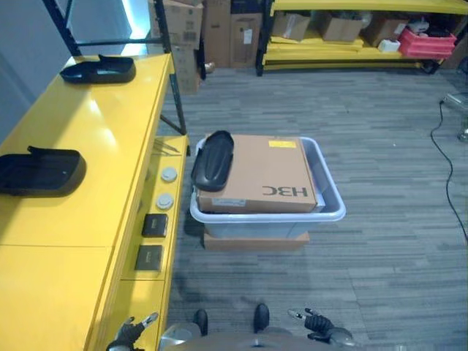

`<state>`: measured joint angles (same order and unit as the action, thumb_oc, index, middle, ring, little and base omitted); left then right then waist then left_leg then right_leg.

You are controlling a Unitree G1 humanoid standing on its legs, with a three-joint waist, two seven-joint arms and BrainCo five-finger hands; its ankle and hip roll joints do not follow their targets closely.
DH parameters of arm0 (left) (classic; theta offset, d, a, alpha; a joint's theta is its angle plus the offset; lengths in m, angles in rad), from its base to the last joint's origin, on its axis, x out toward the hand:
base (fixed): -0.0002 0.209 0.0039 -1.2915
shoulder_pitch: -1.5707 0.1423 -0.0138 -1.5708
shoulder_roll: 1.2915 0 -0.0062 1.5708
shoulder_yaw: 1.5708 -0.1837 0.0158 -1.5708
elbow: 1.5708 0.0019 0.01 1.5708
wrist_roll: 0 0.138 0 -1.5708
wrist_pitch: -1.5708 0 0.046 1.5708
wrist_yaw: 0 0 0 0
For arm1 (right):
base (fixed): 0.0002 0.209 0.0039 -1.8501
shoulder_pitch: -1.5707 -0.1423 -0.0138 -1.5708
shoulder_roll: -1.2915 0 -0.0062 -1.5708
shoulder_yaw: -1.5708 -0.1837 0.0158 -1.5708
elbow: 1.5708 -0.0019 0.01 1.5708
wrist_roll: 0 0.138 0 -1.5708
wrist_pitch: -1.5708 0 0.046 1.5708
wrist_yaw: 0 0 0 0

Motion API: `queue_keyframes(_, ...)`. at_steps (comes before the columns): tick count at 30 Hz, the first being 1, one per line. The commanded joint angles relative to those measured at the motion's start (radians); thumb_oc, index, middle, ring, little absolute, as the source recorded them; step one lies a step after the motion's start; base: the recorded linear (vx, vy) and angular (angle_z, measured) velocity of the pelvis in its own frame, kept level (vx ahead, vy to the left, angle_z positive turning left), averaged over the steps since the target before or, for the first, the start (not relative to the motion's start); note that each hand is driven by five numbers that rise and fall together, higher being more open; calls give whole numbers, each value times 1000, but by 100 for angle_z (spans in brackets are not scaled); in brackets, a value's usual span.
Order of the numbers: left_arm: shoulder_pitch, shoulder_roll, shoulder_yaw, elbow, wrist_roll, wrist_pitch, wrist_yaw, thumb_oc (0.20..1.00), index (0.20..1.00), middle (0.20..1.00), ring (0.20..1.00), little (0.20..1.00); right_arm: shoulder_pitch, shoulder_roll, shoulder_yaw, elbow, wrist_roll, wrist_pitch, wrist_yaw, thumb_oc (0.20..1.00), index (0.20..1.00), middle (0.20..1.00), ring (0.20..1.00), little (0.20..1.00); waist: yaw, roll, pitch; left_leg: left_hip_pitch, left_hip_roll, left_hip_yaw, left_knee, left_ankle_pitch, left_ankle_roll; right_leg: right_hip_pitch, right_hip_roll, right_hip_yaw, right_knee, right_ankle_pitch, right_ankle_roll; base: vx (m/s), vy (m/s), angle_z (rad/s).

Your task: Move parts from the plastic box to the shelf.

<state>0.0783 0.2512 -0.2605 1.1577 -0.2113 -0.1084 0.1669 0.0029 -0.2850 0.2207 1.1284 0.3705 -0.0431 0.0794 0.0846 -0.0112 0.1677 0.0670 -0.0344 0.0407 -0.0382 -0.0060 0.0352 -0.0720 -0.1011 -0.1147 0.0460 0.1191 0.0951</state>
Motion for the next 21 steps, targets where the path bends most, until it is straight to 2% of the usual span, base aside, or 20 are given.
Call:
queue_keyframes(1, -38, 47, 1, -3, 25, -11, -4, 1000, 1000, 1000, 1000, 1000, -17, -17, 7, -56, 69, -23, -35, 1000, 1000, 1000, 1000, 1000, 7, 31, 29, -114, -19, -61, 152, -42, 51, -111, -43, -5, 316, -49, 49, -29, -27, -39)
queue_keyframes(2, -40, 54, -5, -18, 11, -6, 0, 1000, 1000, 1000, 1000, 1000, -24, -17, 9, -77, 83, -14, -45, 1000, 1000, 1000, 1000, 1000, 5, 31, 40, -120, -23, -60, 167, -51, 54, -137, -61, -3, 313, -25, 51, 9, -112, -35)
queue_keyframes(4, -50, 66, -9, -32, -11, 2, -5, 1000, 1000, 1000, 1000, 1000, -32, -13, 9, -98, 77, -15, -46, 1000, 1000, 1000, 1000, 1000, 7, 18, 52, -128, -32, -55, 193, -78, 46, -137, -107, -15, 207, 21, 62, 71, -243, -17)
queue_keyframes(6, -56, 76, -3, -32, -16, -4, -6, 1000, 1000, 1000, 1000, 1000, -38, -5, 8, -110, 71, -17, -44, 1000, 1000, 1000, 1000, 1000, 9, -2, 63, -120, -35, -60, 211, -116, 39, -135, -156, -16, 100, 94, 82, 185, -354, -12)
queue_keyframes(7, -57, 79, 6, -34, -25, -7, -4, 1000, 1000, 1000, 1000, 1000, -43, -5, 6, -114, 63, -12, -36, 1000, 1000, 1000, 1000, 1000, 11, -8, 66, -108, -17, -55, 218, -132, 33, -134, -177, -22, 83, 106, 91, 228, -324, -15)
queue_keyframes(9, -59, 80, 15, -29, -44, -12, 5, 1000, 1000, 1000, 1000, 1000, -43, -11, 5, -115, 50, 4, -29, 1000, 1000, 1000, 1000, 1000, 8, -16, 61, -90, 15, -42, 219, -144, 17, -116, -184, -43, 53, 91, 102, 232, -291, -7)
queue_keyframes(10, -68, 72, 20, -17, -62, -12, 8, 1000, 1000, 1000, 1000, 1000, -45, -17, 5, -112, 34, 22, -25, 1000, 1000, 1000, 1000, 1000, 7, -24, 46, -90, 45, -28, 223, -138, -1, -85, -178, -63, 46, 55, 103, 209, -282, 1)
queue_keyframes(12, -76, 49, 17, -18, -58, -14, 18, 1000, 1000, 1000, 1000, 1000, -38, -23, 8, -96, 53, -3, -26, 1000, 1000, 1000, 1000, 1000, 6, -33, 38, -92, 102, -11, 234, -118, -27, -50, -154, -86, 51, 12, 82, 218, -310, 28)
queue_keyframes(15, -83, 39, 19, -16, -22, -19, 24, 1000, 1000, 1000, 1000, 1000, -35, -26, 12, -115, 88, -1, -54, 1000, 1000, 1000, 1000, 1000, 2, -37, 34, -81, 142, -2, 217, -96, -50, -39, -132, -107, 57, -11, 66, 141, -245, 41)
queue_keyframes(21, -83, 38, 12, -16, -26, -37, 33, 1000, 1000, 1000, 1000, 1000, -24, -61, -7, -125, 103, 5, -58, 1000, 1000, 1000, 1000, 1000, -23, -10, 33, -66, 215, -2, 184, -45, -90, -44, -81, -123, 95, -69, 27, 94, -174, 14)
